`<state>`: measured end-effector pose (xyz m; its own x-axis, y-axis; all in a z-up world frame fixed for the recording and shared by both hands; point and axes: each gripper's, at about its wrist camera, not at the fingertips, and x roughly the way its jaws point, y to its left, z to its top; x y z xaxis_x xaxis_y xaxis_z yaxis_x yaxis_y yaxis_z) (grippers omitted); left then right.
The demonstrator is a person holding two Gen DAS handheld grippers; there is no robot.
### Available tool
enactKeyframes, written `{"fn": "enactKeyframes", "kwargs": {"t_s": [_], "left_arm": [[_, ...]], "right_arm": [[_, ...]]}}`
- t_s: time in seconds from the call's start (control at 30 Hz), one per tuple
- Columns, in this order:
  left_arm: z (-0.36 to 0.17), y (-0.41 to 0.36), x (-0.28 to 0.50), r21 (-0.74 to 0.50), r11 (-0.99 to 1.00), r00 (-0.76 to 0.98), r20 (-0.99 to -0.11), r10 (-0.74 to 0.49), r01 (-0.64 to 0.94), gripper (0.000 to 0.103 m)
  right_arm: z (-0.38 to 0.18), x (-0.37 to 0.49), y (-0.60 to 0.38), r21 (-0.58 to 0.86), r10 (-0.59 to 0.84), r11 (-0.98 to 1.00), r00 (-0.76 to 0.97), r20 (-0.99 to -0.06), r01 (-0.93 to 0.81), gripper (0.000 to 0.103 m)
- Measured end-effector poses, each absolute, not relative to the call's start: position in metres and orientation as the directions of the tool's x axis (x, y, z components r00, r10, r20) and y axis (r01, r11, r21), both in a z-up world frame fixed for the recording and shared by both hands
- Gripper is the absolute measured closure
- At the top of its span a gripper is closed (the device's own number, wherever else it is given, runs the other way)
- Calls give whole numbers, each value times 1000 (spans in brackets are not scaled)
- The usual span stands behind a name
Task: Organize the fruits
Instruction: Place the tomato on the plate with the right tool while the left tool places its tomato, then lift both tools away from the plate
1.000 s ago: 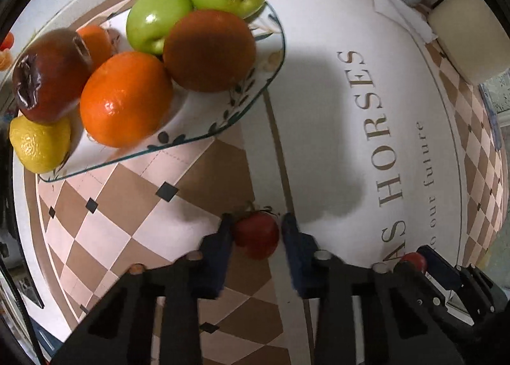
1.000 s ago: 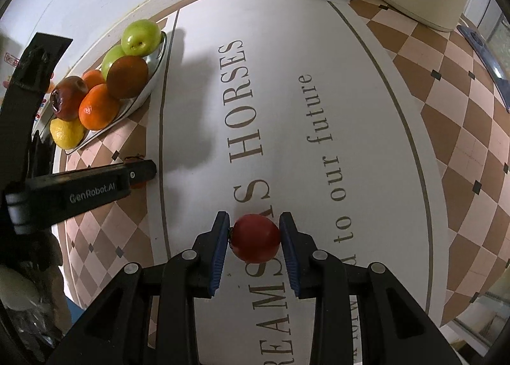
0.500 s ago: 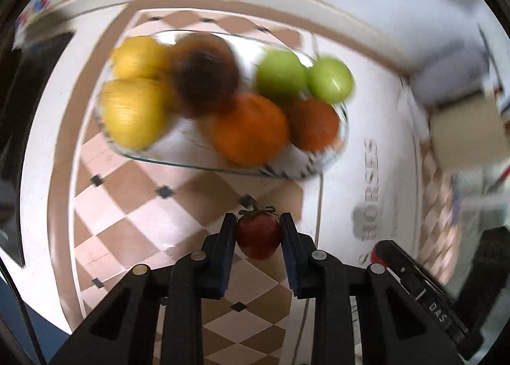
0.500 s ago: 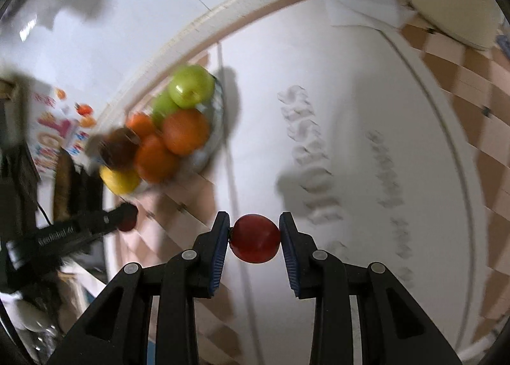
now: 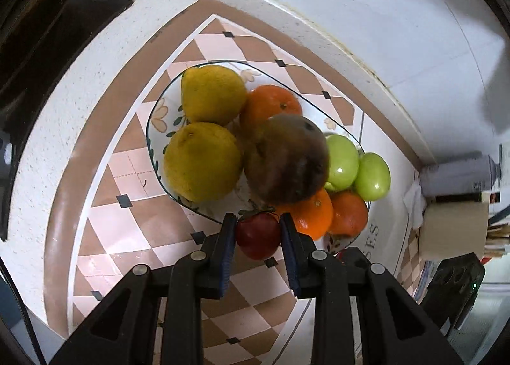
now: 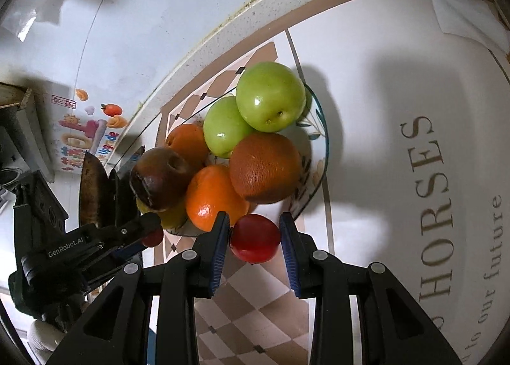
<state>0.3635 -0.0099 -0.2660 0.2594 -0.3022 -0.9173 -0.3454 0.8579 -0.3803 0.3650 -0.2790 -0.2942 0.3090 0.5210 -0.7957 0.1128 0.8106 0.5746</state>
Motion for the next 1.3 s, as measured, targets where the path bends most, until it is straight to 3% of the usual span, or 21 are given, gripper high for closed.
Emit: {"fn": "enactKeyframes", "kwargs": {"t_s": [0.2, 0.3, 0.4, 0.47, 0.6, 0.67, 0.83, 0.9, 1.3], "left_arm": [[-275, -11, 368, -397, 841, 254, -913, -319, -367, 77], [-279, -12, 369, -403, 834, 241, -912, -332, -377, 68], [-282, -10, 369, -399, 829, 229, -915, -332, -392, 62], [-281, -8, 368, -388, 831, 220, -920, -324, -399, 62], [-270, -9, 363, -316, 876, 209, -944, -254, -364, 61], [-262, -11, 358, -264, 907, 217, -955, -200, -327, 57], [-241, -17, 339, -72, 973, 251, -968, -15, -221, 15], [-236, -16, 332, -31, 978, 260, -965, 24, -206, 8], [-181, -14, 286, 3, 991, 381, -923, 54, -132, 8]], "right_arm": [[-299, 371, -273, 575, 522, 812, 315, -793, 103, 67], [-301, 373, -273, 585, 534, 805, 308, -788, 100, 66], [-302, 371, -278, 603, 549, 790, 310, -776, 111, 57], [-297, 370, -280, 589, 534, 801, 316, -785, 110, 44], [-284, 363, -286, 524, 474, 847, 315, -822, 92, 36], [-276, 360, -286, 435, 393, 897, 308, -866, 78, 18], [-252, 350, -271, 217, 206, 976, 315, -926, 0, 8], [-244, 344, -263, 163, 163, 986, 323, -932, -25, 6], [-163, 285, -238, 84, 82, 996, 456, -886, -14, 5]]}}
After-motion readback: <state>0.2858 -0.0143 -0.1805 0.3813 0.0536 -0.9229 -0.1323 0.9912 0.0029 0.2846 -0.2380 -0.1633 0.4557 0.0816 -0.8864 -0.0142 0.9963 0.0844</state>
